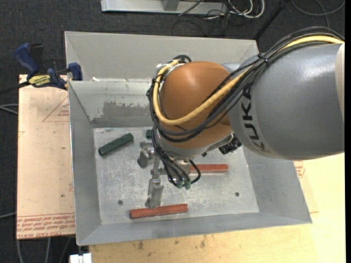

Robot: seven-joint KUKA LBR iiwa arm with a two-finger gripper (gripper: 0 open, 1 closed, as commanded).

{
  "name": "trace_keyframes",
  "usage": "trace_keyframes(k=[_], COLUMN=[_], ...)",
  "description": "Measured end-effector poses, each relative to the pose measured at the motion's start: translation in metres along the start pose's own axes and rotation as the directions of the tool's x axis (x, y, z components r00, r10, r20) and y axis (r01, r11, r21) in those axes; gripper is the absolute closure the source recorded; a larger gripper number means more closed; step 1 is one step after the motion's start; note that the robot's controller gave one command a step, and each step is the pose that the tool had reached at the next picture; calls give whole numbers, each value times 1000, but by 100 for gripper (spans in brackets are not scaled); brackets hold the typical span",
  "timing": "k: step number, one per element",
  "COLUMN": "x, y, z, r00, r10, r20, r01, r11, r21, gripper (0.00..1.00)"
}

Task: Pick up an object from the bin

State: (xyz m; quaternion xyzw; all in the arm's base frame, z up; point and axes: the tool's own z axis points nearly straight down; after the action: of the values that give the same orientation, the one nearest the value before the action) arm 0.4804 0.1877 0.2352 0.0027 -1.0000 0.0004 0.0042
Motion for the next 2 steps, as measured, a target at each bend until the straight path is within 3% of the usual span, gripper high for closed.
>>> trace_keyframes(k=[1, 2], x=[-5, 1], y=[-80, -70], z=[165, 134], r00=[980, 992], r10=[-197, -125], r20=[28, 12], r01=[198, 125], r11=[980, 992], r21=[0, -2], gripper=[0, 0])
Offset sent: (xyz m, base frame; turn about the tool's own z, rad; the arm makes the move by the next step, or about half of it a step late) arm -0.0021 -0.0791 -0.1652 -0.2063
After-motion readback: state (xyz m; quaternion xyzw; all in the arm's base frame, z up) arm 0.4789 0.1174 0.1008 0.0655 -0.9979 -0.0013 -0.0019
